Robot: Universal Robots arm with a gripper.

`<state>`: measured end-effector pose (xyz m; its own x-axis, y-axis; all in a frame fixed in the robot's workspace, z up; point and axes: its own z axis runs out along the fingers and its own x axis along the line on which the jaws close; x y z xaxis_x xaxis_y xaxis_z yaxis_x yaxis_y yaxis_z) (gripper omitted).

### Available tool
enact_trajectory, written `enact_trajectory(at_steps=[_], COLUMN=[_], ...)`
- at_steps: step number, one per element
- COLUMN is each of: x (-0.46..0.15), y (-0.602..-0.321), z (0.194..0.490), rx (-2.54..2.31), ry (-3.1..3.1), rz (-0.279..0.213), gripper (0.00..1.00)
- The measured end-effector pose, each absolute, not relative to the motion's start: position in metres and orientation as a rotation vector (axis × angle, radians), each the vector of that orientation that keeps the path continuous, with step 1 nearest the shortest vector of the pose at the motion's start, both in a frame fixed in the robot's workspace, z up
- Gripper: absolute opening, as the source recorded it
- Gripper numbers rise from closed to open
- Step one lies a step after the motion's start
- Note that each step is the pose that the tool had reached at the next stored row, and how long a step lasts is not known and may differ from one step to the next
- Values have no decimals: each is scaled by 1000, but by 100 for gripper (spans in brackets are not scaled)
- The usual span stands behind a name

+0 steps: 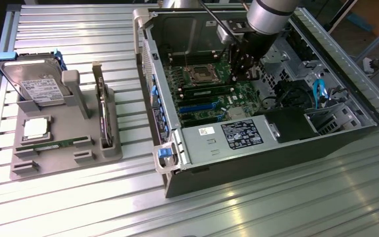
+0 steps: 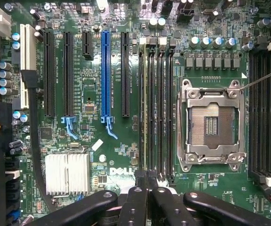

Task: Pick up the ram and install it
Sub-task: 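Press down the ram until it locks into place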

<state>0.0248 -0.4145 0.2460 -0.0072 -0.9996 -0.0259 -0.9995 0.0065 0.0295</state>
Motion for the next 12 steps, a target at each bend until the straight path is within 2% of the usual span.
enact_trajectory(at_steps=[12], x=[25], y=[-414], z=[239], rx=[2212], ry=[-2227], rz=[-62], gripper=[11])
